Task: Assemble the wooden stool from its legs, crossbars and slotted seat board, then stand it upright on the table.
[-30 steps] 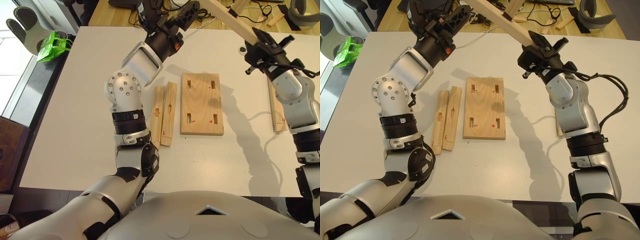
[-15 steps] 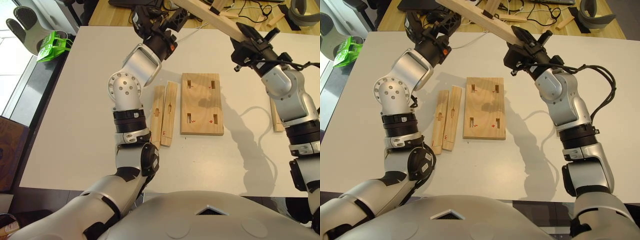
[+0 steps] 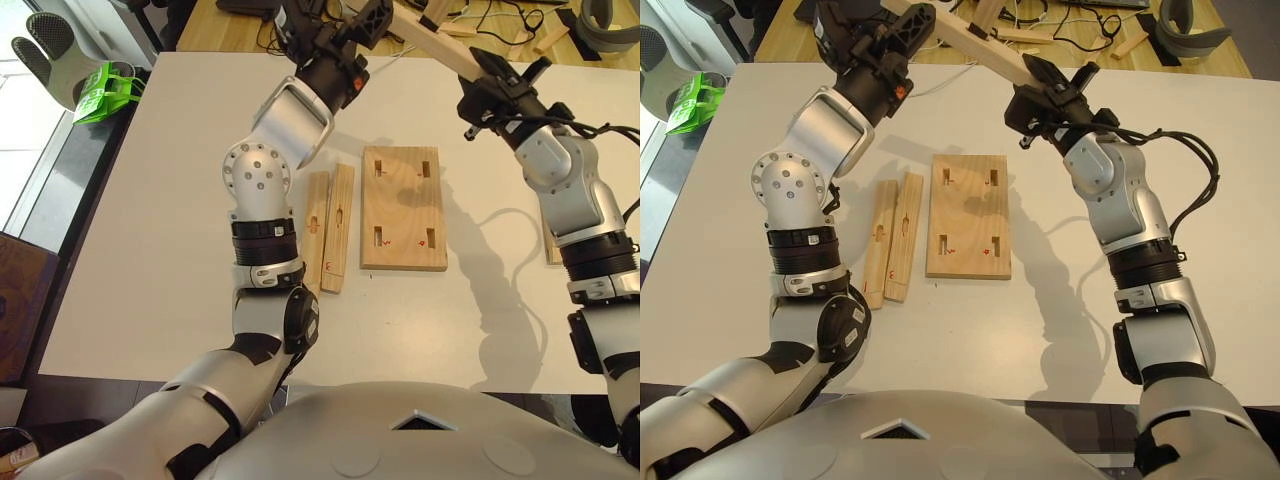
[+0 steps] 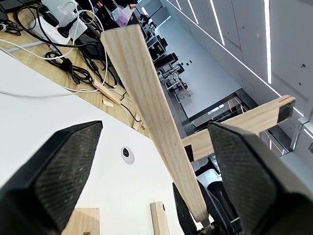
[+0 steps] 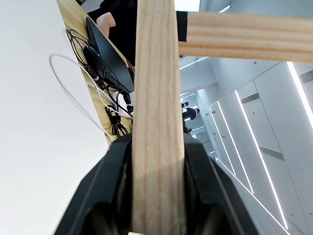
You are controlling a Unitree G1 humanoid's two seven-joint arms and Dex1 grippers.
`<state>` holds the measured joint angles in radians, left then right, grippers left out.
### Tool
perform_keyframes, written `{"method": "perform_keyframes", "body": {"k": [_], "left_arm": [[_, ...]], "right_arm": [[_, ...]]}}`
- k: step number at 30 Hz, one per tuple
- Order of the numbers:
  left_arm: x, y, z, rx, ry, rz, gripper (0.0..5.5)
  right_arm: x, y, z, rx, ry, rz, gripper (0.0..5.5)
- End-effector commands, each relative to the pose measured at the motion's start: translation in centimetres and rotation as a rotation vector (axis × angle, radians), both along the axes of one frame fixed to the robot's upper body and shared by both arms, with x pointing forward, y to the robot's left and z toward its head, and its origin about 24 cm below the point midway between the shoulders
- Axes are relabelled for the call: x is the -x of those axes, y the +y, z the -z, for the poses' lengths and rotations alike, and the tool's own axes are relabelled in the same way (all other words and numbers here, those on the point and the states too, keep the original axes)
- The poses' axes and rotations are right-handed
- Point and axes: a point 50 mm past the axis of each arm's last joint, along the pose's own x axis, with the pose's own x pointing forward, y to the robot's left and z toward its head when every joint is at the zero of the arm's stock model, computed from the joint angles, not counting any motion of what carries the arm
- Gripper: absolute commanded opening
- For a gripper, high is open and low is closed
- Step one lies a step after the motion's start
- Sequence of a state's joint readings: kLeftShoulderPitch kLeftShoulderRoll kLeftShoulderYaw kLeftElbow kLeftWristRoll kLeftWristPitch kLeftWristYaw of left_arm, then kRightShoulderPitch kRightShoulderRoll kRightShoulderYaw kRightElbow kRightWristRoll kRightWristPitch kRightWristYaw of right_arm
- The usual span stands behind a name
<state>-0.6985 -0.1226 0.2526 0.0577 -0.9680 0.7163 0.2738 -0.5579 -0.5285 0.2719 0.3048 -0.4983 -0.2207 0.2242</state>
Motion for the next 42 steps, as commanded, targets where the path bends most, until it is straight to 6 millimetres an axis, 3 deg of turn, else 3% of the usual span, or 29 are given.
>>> {"method": "perform_keyframes", "body": {"k": [1, 8, 25, 34, 42], "left_arm": [[0.0, -2.3, -1.5, 0.077, -0.006, 0.035, 4.00], [-0.1, -2.1, -1.5, 0.105, 0.018, 0.004, 4.00], [0.3, -2.8, -1.8, 0.211, 0.094, -0.009, 1.54], [0.1, -3.0, -2.1, 0.245, 0.119, -0.046, 1.40], [0.1, -3.5, -2.0, 0.228, 0.114, -0.063, 1.36]], "right_arm": [[0.2, 0.7, -0.9, 0.017, -0.051, -0.041, 1.02], [0.6, 1.2, -0.7, 0.039, -0.056, -0.084, 1.02], [0.6, 1.8, -0.6, 0.156, -0.134, -0.141, 1.02], [0.6, 2.6, -0.3, 0.183, -0.138, -0.167, 1.02], [2.6, 5.7, -0.1, 0.136, -0.101, -0.297, 1.02]]}}
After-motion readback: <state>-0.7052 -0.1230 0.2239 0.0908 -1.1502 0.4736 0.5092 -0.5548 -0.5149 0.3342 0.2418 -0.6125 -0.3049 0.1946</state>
